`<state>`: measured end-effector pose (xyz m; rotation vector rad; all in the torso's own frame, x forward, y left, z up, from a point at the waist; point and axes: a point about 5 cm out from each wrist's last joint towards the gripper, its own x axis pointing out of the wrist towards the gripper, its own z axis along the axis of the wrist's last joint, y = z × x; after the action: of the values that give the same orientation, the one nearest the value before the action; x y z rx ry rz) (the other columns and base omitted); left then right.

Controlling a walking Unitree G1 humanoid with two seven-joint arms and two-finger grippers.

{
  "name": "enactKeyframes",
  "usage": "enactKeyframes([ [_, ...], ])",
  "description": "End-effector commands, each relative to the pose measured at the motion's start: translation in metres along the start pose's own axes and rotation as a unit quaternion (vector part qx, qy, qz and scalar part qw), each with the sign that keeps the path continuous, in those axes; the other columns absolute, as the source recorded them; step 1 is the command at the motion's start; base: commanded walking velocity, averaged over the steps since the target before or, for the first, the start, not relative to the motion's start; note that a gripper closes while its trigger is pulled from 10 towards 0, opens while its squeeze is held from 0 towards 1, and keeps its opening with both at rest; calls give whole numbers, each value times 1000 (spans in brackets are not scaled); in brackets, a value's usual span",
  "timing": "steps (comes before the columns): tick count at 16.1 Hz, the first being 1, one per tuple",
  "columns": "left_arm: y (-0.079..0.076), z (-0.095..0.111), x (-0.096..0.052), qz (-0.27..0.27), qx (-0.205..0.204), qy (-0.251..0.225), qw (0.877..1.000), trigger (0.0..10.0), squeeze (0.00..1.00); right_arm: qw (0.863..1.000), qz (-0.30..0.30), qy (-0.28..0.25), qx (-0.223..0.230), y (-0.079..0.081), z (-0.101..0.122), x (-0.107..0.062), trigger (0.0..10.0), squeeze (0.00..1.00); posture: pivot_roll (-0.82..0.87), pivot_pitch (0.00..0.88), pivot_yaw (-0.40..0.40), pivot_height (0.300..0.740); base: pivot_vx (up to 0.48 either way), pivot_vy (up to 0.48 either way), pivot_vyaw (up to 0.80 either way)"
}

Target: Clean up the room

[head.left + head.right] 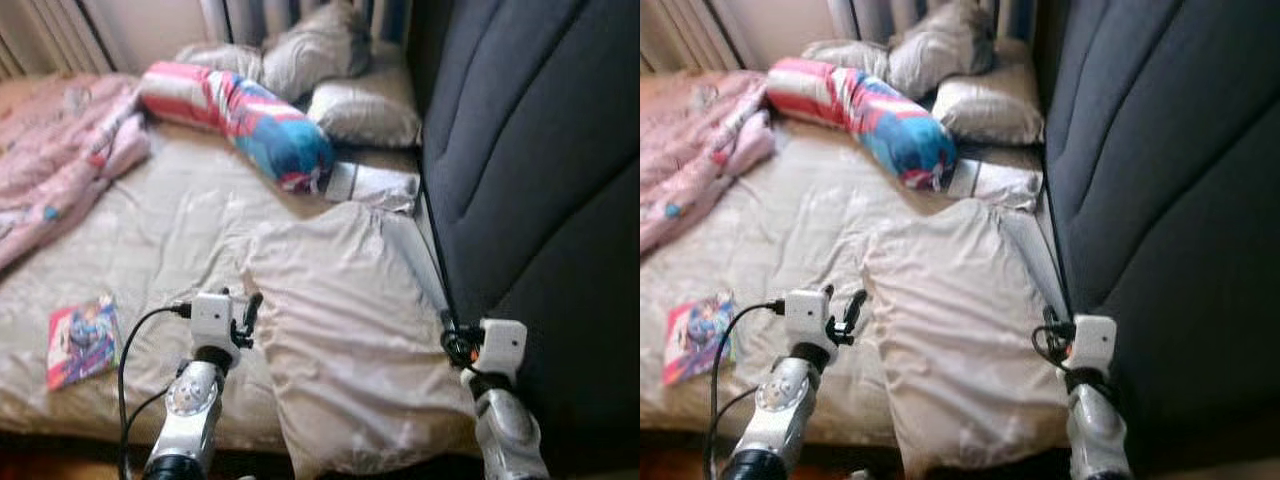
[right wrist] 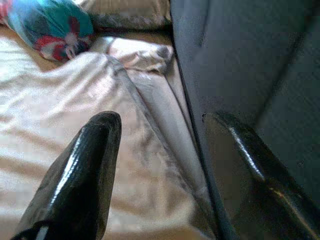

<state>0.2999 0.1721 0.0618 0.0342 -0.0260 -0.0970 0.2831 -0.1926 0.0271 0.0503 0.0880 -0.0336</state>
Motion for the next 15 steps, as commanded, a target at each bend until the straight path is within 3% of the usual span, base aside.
enactKeyframes([
  [1,5,-5,-3,5,-1,16,1000,10000,0,1000,7,5,3,5,-2,-1,10000,0,12,140,-30,740,0,0,0],
  [15,1,-5,-2,-13,-7,23,1000,10000,0,1000,9,16,3,8,-3,2,10000,0,15,144,-33,740,36,0,0],
])
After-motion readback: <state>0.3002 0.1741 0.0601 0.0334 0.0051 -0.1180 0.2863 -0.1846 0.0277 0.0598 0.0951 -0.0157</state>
